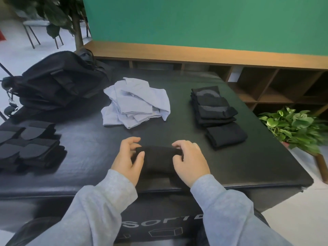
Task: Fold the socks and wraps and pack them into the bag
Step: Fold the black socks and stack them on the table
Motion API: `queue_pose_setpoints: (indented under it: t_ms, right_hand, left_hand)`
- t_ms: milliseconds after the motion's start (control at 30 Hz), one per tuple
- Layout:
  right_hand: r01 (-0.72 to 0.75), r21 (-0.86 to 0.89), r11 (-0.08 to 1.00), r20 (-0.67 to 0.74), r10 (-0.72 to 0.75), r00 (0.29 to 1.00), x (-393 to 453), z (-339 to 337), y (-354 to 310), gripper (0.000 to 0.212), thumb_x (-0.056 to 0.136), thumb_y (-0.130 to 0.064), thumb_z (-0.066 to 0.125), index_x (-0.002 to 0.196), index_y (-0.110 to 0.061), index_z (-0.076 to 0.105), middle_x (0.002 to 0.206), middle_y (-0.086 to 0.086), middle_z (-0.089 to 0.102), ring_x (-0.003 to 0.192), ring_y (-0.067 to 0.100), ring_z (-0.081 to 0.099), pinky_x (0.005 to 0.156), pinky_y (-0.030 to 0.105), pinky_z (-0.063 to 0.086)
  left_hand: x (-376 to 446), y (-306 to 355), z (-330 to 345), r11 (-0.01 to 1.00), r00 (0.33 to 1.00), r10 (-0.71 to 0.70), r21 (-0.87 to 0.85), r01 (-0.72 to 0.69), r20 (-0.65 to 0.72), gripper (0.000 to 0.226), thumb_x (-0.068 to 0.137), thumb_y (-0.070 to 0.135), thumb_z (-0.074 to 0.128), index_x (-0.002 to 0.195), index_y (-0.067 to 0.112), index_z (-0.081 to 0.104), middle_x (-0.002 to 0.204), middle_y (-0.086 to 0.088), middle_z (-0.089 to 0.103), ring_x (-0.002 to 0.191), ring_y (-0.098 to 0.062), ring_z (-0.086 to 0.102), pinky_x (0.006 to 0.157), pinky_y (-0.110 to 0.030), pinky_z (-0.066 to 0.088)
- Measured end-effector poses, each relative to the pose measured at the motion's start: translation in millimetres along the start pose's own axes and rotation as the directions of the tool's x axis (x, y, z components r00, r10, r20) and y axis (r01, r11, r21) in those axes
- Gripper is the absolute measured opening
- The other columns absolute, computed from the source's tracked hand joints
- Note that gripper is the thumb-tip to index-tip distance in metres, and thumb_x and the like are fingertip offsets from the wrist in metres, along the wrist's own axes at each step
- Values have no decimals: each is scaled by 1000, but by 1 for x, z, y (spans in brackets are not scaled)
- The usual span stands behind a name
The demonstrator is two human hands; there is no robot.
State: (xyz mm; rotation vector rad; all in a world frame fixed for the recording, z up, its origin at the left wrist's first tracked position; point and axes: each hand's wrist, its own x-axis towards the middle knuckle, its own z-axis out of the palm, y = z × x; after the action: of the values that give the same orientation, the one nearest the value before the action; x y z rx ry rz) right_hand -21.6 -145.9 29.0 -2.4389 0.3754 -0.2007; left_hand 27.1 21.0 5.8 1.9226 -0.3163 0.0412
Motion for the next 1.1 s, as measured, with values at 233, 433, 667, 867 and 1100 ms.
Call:
queue_pose_setpoints:
  t_ms: [233,433,667,867,1100]
  right_hand:
    - [132,-1,991,190,-129,973,-6,-29,-4,34,86,-35,50,120,-42,53,110,-12,51,113,16,44,98,27,36]
    - [177,97,979,29,-181,983,-16,-52,-2,7,89,-24,55,94,-29,57,89,-13,59,87,6,55,82,26,46]
    - [44,489,871,-186,55,981,-21,-57,15,19,84,-15,63,87,-26,47,86,-4,62,81,14,61,76,30,52]
    - [68,677,733,-248,140,958,-20,-69,39,50,87,-4,59,115,-36,34,90,-20,60,82,-7,61,69,9,46]
    - [-1,568,823,-432,299,851,-2,-79,73,32,90,-14,57,94,-37,35,89,-5,62,81,10,61,74,25,48]
  left_hand:
    - [-12,26,18,979,986,152,-151,-140,73,50,86,-3,56,105,42,43,97,7,61,92,-9,61,87,-34,49]
    - [-3,44,34,973,981,162,-183,-141,109,53,80,12,69,108,45,38,116,17,53,106,-6,57,95,-31,46]
    - [10,39,60,995,901,16,-99,30,434,47,70,55,69,110,43,47,110,14,65,107,-8,60,95,-43,48]
    - [26,59,80,995,817,60,30,-94,574,38,84,31,62,119,35,48,110,16,62,105,-7,59,94,-40,47]
    - [40,86,113,989,915,126,23,-146,382,30,84,21,66,91,38,42,110,11,52,85,-17,58,79,-31,51]
